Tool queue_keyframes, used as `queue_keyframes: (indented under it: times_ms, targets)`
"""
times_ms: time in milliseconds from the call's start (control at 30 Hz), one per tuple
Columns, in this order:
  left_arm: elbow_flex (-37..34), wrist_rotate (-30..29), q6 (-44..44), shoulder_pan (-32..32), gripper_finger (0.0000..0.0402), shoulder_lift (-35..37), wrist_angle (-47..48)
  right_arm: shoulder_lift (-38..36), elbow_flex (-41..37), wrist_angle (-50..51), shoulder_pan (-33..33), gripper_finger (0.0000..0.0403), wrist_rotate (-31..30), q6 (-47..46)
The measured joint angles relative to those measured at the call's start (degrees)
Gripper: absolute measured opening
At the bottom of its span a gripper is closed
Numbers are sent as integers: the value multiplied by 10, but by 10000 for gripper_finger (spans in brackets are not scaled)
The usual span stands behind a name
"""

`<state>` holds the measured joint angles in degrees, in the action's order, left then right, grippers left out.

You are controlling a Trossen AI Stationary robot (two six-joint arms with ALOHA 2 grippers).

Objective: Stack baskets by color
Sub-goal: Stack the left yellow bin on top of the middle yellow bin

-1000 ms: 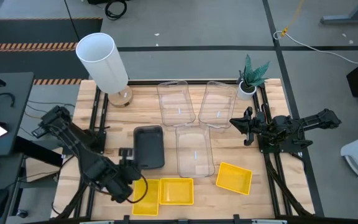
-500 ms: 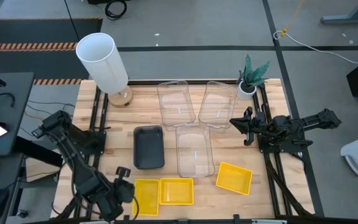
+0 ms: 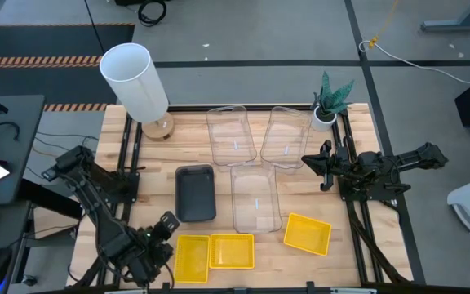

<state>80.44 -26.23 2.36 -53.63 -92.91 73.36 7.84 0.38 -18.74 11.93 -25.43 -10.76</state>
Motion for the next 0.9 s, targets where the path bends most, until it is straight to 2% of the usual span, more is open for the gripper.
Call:
queue_keyframes:
  times_ms: [167, 300, 700, 900]
  targets:
    - [-75, 1, -12, -23, 117, 12, -41, 0, 0, 0, 0, 30, 0, 0]
    - [-103, 0, -12, -58, 117, 12, -105, 0, 0, 0, 0, 30, 0, 0]
    - [-107, 48, 26, -108, 118, 12, -138, 0, 0, 0, 0, 30, 0, 0]
    - [-107, 43, 25, -116, 152, 12, -139, 0, 0, 0, 0, 30, 0, 0]
